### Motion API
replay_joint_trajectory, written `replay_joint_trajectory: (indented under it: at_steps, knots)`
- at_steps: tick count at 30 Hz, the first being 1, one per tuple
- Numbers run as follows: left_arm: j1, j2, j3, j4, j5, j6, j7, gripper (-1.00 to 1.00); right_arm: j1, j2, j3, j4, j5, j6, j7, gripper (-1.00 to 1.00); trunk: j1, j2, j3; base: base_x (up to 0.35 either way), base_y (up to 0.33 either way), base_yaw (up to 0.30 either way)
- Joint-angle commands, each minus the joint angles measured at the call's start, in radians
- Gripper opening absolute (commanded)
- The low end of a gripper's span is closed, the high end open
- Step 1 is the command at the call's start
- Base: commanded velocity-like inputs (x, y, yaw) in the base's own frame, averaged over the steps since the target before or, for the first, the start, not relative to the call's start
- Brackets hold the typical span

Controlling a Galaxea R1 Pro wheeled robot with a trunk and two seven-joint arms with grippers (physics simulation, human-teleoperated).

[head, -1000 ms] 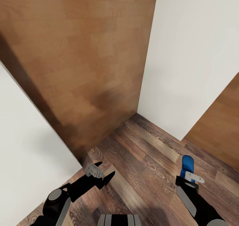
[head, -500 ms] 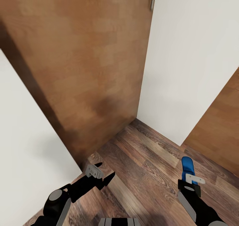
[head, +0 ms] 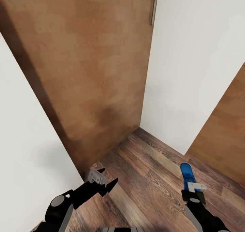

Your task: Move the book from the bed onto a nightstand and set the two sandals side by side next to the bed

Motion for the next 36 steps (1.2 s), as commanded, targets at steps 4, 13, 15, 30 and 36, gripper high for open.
replay_joint_trajectory:
  at_steps: [4,13,15,30,36]
  knots:
    - [0.000,0.000,0.002,-0.001,0.005,0.009,-0.003,1.00,0.000,-0.003,0.003,0.017,0.004,-0.151,0.310,-1.00,-0.002,0.001,0.015,0.000,0.000,0.000]
    - [0.000,0.000,0.001,0.001,0.005,0.009,-0.002,1.00,0.000,-0.098,-0.006,0.019,-0.005,-0.181,0.713,-1.00,-0.006,0.003,0.050,0.000,0.000,0.000]
    - [0.000,-0.001,0.001,0.002,0.005,0.009,-0.002,1.00,0.000,-0.119,-0.007,0.019,-0.006,-0.181,0.797,-1.00,-0.007,0.003,0.057,0.000,0.000,0.000]
    - [0.000,-0.027,-0.022,0.087,0.006,0.005,0.055,1.00,0.000,-0.176,-0.006,0.023,-0.011,-0.154,1.065,-1.00,-0.064,0.108,0.104,0.000,0.000,0.000]
    - [0.000,-0.021,-0.024,0.176,0.008,0.001,0.055,1.00,0.000,-0.189,-0.006,0.030,-0.012,-0.153,1.068,-1.00,-0.087,0.150,0.123,0.000,0.000,0.000]
